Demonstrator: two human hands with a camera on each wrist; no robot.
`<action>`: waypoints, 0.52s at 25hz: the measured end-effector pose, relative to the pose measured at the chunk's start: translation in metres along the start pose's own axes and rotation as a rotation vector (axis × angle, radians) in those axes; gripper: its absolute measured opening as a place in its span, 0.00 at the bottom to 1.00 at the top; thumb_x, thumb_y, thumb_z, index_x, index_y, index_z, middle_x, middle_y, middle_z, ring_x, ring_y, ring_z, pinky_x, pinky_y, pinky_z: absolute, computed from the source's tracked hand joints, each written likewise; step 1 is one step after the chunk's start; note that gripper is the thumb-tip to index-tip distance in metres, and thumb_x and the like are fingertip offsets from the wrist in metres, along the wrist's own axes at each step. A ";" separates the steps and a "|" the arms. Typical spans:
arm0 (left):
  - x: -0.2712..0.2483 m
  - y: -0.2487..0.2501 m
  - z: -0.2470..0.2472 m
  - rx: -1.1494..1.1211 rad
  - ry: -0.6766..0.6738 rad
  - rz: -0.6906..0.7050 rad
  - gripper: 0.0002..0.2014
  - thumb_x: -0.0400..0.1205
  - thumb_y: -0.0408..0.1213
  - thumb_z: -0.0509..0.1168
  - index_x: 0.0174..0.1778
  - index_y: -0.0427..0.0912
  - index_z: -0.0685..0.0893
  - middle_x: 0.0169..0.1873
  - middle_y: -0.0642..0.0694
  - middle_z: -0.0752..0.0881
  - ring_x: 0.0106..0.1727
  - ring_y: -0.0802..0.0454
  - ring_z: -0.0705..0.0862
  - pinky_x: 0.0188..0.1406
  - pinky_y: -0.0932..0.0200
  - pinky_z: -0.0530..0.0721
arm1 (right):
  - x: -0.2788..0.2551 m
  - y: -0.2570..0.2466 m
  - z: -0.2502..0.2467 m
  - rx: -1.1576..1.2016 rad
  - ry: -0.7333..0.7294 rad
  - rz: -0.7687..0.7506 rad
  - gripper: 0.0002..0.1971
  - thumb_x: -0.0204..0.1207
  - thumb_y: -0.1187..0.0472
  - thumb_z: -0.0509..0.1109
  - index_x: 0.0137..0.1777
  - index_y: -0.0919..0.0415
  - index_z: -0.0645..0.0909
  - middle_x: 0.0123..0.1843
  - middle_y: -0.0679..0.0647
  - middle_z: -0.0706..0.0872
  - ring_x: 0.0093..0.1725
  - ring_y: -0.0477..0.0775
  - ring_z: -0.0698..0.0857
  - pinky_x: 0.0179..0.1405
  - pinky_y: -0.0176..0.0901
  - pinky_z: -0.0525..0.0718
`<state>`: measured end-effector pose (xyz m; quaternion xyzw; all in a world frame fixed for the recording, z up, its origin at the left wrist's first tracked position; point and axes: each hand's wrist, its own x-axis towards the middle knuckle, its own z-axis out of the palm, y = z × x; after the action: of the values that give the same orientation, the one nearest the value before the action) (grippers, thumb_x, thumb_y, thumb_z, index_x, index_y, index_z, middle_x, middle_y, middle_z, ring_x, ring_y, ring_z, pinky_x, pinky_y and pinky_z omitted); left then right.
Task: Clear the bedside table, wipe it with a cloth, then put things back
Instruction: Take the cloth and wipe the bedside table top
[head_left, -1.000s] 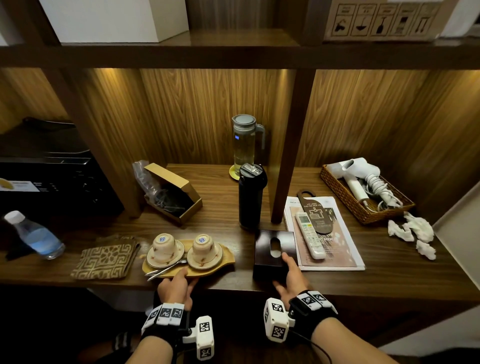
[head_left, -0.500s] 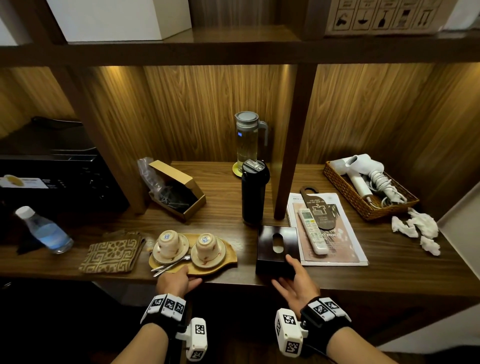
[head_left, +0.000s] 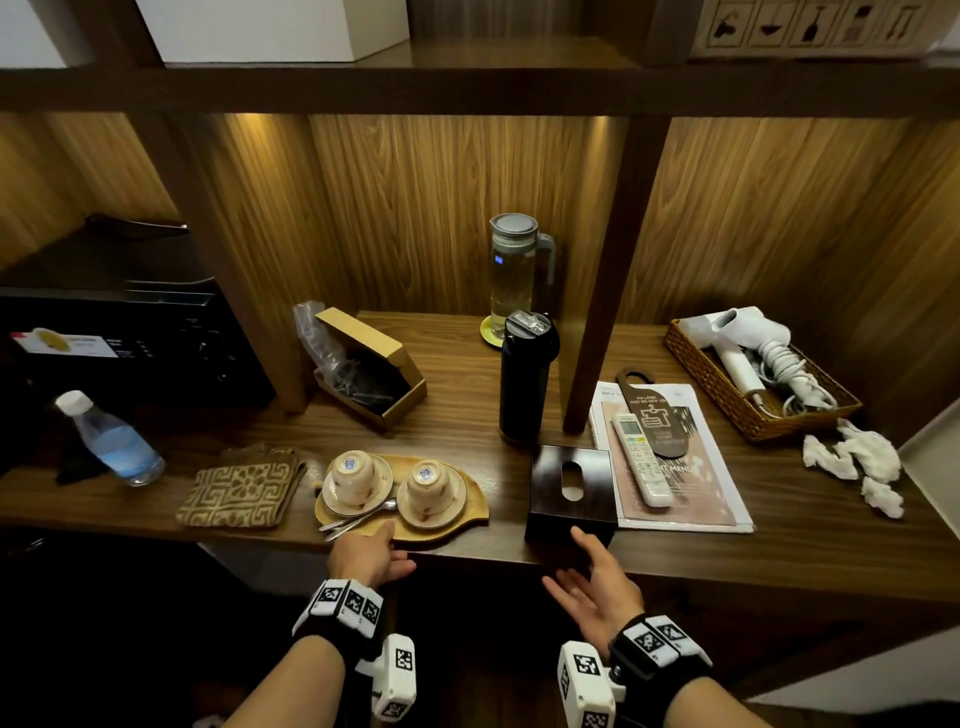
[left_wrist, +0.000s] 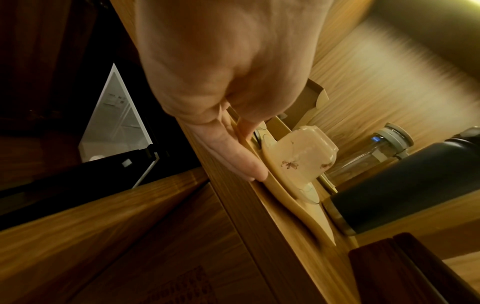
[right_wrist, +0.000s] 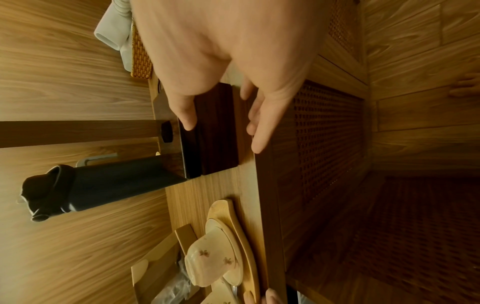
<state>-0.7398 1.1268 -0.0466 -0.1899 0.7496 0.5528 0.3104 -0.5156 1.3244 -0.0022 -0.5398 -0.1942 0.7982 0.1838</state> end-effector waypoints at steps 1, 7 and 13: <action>-0.003 0.001 -0.005 0.030 -0.035 -0.002 0.17 0.88 0.38 0.70 0.50 0.21 0.84 0.34 0.28 0.92 0.28 0.34 0.93 0.27 0.50 0.94 | -0.001 0.000 0.000 -0.002 -0.006 0.001 0.35 0.75 0.64 0.85 0.81 0.67 0.75 0.78 0.69 0.75 0.74 0.68 0.81 0.37 0.61 0.96; 0.013 0.018 -0.109 0.062 0.045 -0.020 0.18 0.88 0.40 0.66 0.47 0.24 0.86 0.34 0.29 0.92 0.33 0.36 0.90 0.18 0.57 0.89 | 0.000 0.002 -0.008 -0.031 -0.067 0.063 0.48 0.51 0.61 0.95 0.72 0.63 0.77 0.73 0.64 0.79 0.67 0.66 0.84 0.40 0.64 0.97; 0.087 0.046 -0.190 -0.096 0.442 -0.002 0.34 0.74 0.59 0.80 0.44 0.23 0.89 0.22 0.37 0.91 0.23 0.47 0.92 0.47 0.48 0.94 | 0.003 0.006 -0.015 -0.017 0.101 0.134 0.36 0.80 0.65 0.79 0.85 0.70 0.70 0.70 0.66 0.78 0.73 0.69 0.81 0.29 0.65 0.94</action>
<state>-0.8813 0.9665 -0.0352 -0.3217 0.7722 0.5325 0.1294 -0.5030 1.3229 -0.0131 -0.5927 -0.1551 0.7787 0.1347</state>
